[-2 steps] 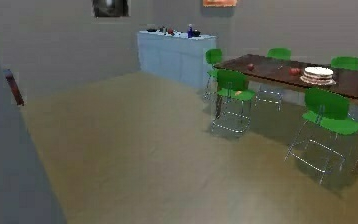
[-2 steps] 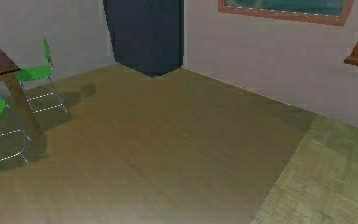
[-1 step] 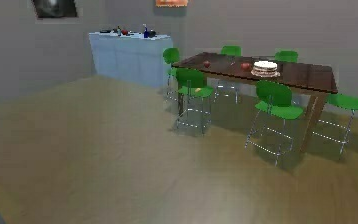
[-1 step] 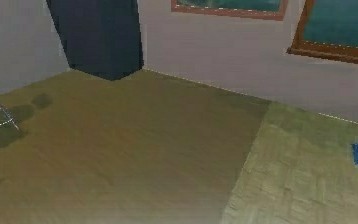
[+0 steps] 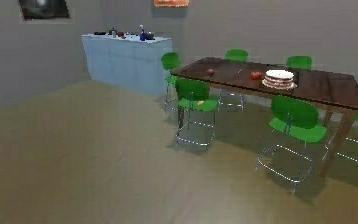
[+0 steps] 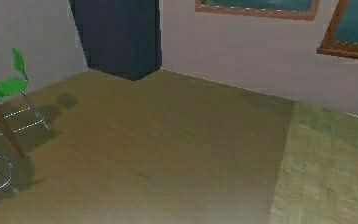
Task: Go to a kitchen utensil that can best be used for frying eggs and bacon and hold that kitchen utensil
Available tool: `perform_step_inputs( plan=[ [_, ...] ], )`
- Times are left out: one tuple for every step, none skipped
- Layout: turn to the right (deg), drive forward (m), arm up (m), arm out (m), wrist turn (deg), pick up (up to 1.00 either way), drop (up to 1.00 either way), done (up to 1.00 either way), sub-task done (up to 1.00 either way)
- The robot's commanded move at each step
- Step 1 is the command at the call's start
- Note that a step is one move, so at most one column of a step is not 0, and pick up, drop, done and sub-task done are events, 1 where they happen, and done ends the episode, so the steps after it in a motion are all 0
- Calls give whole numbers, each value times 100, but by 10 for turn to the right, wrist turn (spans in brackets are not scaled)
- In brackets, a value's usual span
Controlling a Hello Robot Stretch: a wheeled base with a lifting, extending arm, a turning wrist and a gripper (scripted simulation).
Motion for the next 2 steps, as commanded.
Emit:
perform_step_inputs(
  plan=[
    [60,0,0,0,0,0,0,0,0],
    [0,65,0,0,0,0,0,0,0]
  ],
)
